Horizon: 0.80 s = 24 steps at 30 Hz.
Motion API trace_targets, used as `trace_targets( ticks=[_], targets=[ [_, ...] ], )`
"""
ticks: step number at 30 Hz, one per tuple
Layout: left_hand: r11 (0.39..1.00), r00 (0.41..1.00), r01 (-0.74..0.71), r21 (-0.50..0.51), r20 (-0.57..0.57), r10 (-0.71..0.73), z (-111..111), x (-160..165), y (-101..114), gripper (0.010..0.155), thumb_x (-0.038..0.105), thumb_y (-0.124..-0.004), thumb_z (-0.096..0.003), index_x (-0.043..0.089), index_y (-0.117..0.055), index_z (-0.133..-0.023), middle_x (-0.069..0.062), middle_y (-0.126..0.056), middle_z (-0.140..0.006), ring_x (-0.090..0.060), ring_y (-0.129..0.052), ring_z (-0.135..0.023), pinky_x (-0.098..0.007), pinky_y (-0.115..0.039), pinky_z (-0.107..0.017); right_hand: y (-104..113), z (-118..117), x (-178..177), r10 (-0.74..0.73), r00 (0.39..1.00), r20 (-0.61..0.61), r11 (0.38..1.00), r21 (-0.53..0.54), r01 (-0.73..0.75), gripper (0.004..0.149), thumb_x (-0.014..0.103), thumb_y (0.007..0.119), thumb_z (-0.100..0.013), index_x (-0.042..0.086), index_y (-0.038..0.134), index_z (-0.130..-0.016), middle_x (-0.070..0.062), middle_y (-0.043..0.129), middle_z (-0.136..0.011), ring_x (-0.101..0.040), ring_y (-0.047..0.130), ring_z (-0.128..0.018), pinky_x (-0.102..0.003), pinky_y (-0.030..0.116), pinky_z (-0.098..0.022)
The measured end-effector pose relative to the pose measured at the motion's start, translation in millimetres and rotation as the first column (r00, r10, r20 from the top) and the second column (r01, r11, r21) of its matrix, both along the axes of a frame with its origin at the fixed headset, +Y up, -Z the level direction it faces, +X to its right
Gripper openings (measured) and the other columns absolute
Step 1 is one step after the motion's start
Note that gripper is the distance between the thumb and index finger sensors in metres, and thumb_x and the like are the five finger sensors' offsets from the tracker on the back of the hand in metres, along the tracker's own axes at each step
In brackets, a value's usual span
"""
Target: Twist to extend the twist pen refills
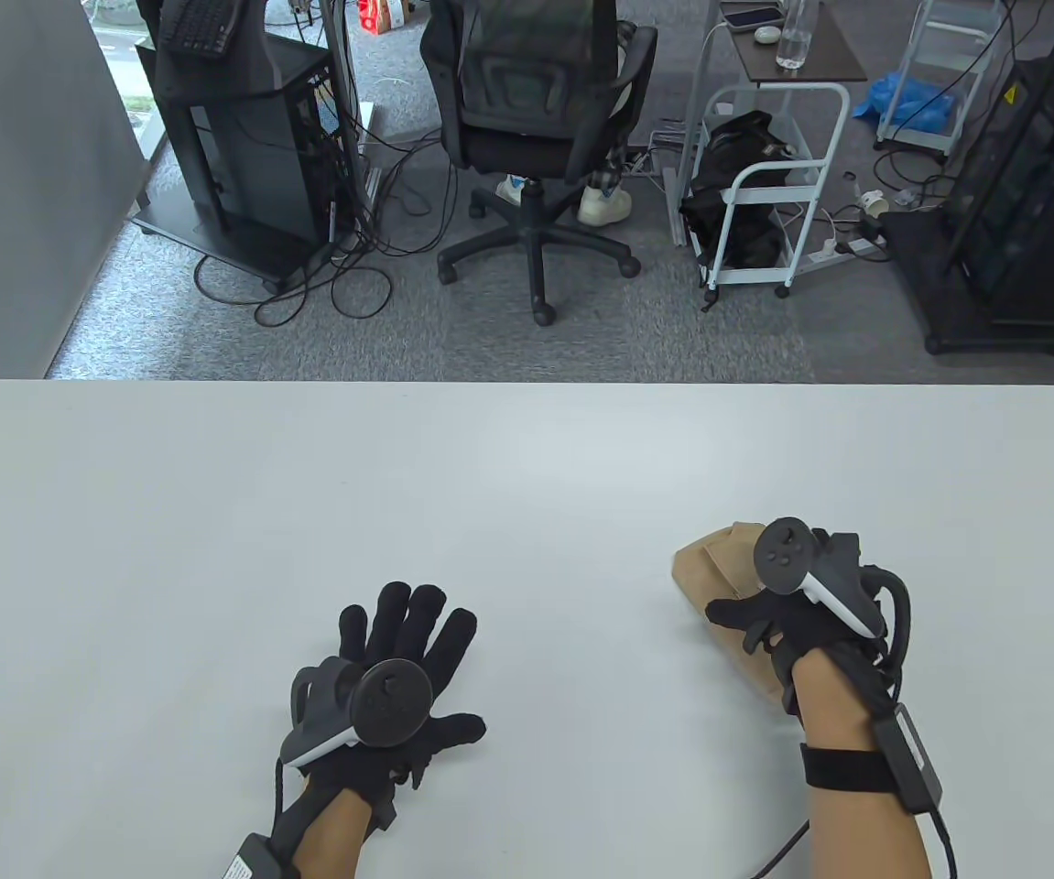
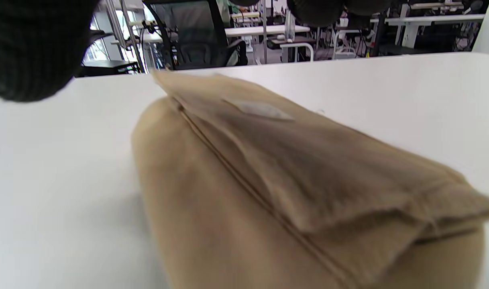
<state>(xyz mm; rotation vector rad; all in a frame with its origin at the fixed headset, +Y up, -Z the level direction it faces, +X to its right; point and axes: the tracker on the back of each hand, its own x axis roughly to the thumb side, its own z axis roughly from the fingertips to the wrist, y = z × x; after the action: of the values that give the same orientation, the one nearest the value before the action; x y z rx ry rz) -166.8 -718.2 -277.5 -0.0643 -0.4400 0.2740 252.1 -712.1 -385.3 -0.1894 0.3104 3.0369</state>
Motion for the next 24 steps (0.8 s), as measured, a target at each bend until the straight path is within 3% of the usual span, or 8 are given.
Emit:
trace_targets(
  ticks=[6,9,14,24],
  targets=[
    [1.000,1.000,-0.009,-0.009,-0.012,0.008,0.0,-4.4,-1.4,0.100,0.066,-0.082,-0.0341,0.025,-0.038,-0.114,-0.015,-0.017,-0.118,-0.045,-0.009,-0.108,-0.071,-0.012,-0.066,-40.2,-9.9,9.9,-0.028,0.999,0.034,0.981,-0.194,0.034,0.132,0.080,0.085,-0.029,0.007,0.009,-0.108,-0.041,0.020,-0.108,-0.067,0.022,-0.092,-0.086,0.033,-0.061],
    [1.000,1.000,-0.007,-0.011,-0.014,0.007,0.2,-5.2,-1.1,0.100,0.066,-0.082,-0.0340,0.025,-0.038,-0.114,-0.015,-0.016,-0.118,-0.045,-0.009,-0.108,-0.071,-0.011,-0.066,-53.0,-12.1,8.9,-0.046,0.998,0.045,0.961,-0.269,0.056,0.133,0.079,0.085,-0.029,0.006,0.006,-0.107,-0.042,0.018,-0.107,-0.068,0.021,-0.092,-0.086,0.032,-0.060],
    [1.000,1.000,-0.007,-0.014,-0.017,0.007,0.1,-6.0,-0.6,0.100,0.066,-0.082,-0.0340,0.025,-0.037,-0.114,-0.015,-0.016,-0.118,-0.045,-0.008,-0.108,-0.071,-0.011,-0.066,-60.6,-13.6,4.9,0.016,0.999,0.042,0.971,-0.237,-0.006,0.131,0.075,0.089,-0.032,0.006,0.007,-0.107,-0.039,0.020,-0.109,-0.069,0.029,-0.093,-0.086,0.037,-0.061],
    [1.000,1.000,-0.013,-0.015,-0.017,0.013,0.9,-7.5,-0.1,0.100,0.066,-0.082,-0.0342,0.024,-0.037,-0.114,-0.015,-0.016,-0.118,-0.045,-0.008,-0.108,-0.071,-0.011,-0.066,-57.3,-11.7,7.4,-0.052,0.997,0.055,0.991,-0.121,0.058,0.123,0.064,0.095,-0.037,0.003,0.015,-0.108,-0.039,0.032,-0.107,-0.067,0.047,-0.091,-0.085,0.046,-0.060]
  ],
)
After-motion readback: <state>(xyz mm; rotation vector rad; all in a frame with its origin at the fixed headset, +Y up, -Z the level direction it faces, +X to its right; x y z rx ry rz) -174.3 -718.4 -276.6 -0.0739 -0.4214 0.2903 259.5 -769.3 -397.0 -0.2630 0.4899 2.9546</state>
